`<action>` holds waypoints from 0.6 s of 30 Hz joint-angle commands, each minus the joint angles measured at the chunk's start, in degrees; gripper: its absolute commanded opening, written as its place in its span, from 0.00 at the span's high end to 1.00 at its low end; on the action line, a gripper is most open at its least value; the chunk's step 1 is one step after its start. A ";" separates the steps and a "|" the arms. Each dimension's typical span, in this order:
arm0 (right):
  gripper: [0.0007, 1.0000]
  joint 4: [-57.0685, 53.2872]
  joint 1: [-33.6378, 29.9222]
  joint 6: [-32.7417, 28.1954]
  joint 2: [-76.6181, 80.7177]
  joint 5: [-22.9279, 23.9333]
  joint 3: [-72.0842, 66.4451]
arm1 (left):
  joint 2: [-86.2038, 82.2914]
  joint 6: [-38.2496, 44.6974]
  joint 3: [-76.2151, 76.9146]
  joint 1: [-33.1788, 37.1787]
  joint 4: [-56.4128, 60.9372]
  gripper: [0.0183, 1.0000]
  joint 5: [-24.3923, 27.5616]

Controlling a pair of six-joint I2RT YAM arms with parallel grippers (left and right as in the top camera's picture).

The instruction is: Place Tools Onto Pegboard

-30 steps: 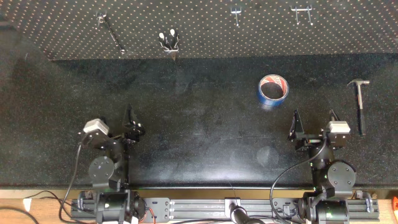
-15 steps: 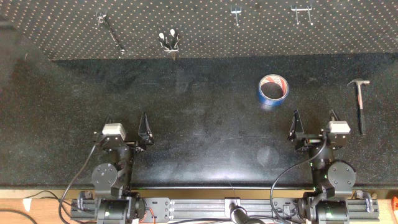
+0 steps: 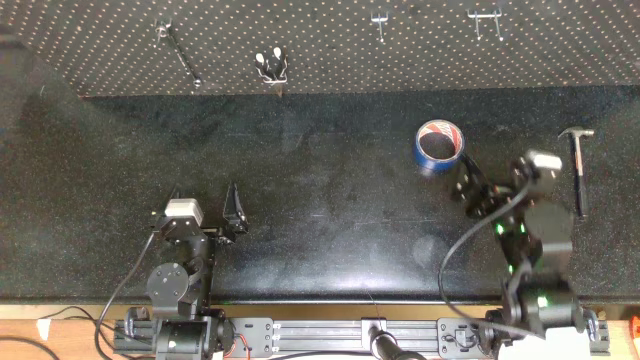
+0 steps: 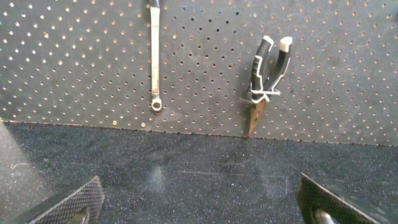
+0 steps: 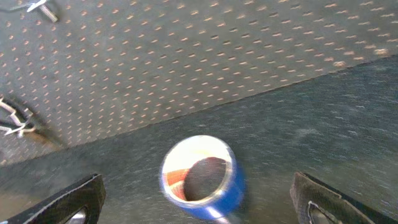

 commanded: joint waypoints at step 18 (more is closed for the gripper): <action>0.50 -14.95 16.00 -4.22 59.60 9.38 34.45 | -0.66 0.72 -0.15 -0.20 -0.31 0.00 0.61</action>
